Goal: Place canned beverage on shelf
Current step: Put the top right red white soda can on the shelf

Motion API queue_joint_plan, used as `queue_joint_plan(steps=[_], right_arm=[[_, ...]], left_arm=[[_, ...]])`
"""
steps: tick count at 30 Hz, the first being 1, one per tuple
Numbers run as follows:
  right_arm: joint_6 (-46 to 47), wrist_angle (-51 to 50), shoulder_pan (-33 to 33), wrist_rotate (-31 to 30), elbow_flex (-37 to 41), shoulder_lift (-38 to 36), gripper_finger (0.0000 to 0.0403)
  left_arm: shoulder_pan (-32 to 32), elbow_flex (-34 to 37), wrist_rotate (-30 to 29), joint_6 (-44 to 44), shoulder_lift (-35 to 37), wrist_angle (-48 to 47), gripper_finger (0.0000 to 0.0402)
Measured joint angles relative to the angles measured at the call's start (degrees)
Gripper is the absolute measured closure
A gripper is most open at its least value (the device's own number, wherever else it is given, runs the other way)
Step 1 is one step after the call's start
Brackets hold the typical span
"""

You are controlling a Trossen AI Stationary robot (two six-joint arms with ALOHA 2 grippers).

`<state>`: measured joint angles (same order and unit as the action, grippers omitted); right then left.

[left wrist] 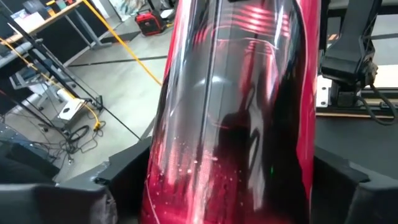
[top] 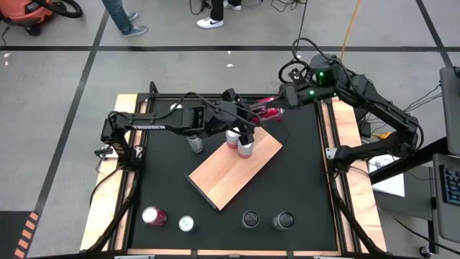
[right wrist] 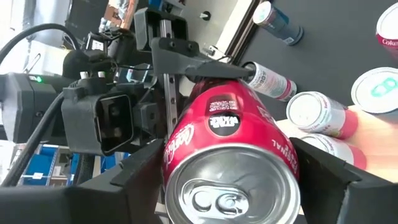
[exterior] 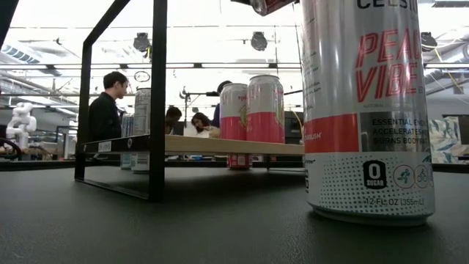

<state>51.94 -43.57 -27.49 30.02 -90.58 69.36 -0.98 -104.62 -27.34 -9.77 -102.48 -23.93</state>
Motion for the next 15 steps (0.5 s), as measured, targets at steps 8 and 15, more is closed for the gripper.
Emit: queue_joint_plan(steps=[8, 15], right_arm=[[-1.6, 2.5, 0.0, -0.4, 0.1, 0.0, 0.0102], [-5.8, 12.7, -0.2, -1.5, 0.0, -0.4, 0.0060]], left_arm=[[1.4, 0.0, -3.6, 0.5, 0.0, 0.7, 0.0101], [3.4, -0.8, -5.5, 6.2, 0.1, 1.8, 0.0101]])
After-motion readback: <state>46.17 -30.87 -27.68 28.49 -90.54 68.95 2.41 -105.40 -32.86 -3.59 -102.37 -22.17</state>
